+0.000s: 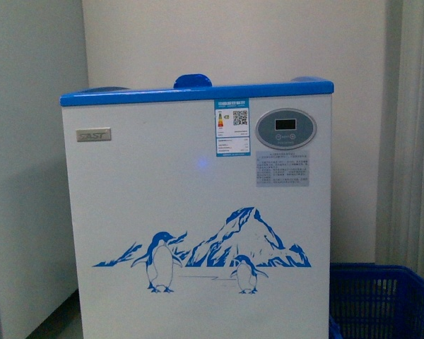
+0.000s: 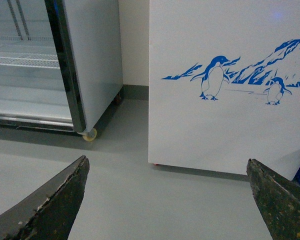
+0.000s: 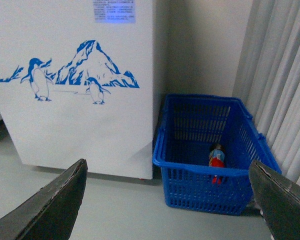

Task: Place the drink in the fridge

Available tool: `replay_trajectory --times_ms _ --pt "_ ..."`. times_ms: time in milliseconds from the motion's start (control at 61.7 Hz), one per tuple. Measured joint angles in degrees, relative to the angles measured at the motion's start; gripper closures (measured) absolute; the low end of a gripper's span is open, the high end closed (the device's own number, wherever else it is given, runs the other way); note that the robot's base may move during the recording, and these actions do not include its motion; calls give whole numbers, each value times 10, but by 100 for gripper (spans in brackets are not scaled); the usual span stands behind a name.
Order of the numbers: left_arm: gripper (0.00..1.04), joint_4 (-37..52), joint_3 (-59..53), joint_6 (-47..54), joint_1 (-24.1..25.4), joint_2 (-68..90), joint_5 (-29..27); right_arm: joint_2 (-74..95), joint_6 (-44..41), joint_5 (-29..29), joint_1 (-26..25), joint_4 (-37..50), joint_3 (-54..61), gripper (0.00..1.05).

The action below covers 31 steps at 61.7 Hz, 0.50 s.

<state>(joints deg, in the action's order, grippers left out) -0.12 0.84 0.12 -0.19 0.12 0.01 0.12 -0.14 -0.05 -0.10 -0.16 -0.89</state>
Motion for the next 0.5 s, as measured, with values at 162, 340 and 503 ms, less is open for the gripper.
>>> replay_trajectory --times_ms 162,340,503 --pt "8 0 0 0 0 0 0 0 0 0 0 0 0 8" --pt "8 0 0 0 0 0 0 0 0 0 0 0 0 8" --pt "8 0 0 0 0 0 0 0 0 0 0 0 0 8"
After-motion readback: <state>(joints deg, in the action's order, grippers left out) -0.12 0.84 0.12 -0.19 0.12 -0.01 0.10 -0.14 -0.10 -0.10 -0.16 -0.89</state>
